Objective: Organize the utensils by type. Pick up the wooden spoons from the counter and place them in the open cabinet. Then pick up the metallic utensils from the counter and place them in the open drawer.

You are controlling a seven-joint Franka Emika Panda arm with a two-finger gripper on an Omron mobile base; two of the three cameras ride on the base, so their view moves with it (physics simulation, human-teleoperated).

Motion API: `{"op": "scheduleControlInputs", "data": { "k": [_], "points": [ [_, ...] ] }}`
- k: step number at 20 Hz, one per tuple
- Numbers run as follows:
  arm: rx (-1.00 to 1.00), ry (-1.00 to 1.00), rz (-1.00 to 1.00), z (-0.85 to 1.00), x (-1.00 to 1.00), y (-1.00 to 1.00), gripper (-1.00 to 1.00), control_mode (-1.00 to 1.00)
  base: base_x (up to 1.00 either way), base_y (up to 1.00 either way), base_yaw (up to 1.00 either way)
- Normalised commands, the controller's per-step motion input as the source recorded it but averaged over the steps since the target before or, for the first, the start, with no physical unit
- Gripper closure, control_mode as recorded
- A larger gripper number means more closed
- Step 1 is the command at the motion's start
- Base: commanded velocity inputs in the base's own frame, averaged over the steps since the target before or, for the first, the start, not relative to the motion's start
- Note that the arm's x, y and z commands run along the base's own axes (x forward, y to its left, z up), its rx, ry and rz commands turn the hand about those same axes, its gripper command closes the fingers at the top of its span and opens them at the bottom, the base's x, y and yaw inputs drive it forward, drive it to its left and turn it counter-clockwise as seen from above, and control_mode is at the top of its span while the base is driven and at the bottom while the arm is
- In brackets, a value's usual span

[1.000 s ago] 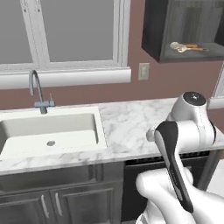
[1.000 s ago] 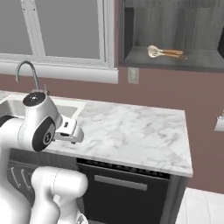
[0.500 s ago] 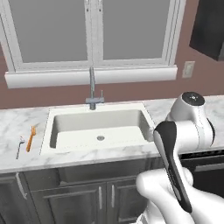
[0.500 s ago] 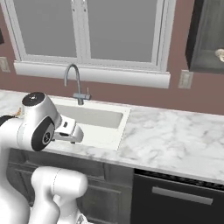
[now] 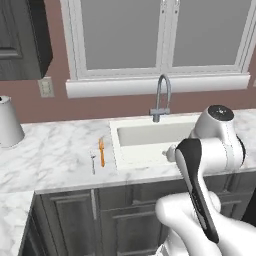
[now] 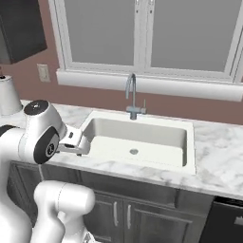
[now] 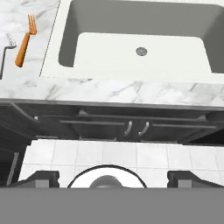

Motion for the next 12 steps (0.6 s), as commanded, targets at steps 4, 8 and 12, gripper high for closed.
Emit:
{"op": "scheduleControlInputs", "data": {
  "k": [4,8,12],
  "points": [
    [0.0,0.0,0.0,0.0,0.0,0.0,-1.0,1.0,0.39,0.89,0.0],
    [0.0,0.0,0.0,0.0,0.0,0.0,-1.0,1.0,0.5,0.76,0.0],
    [0.0,0.0,0.0,0.0,0.0,0.0,-1.0,1.0,0.61,0.24,0.0]
  ]
}}
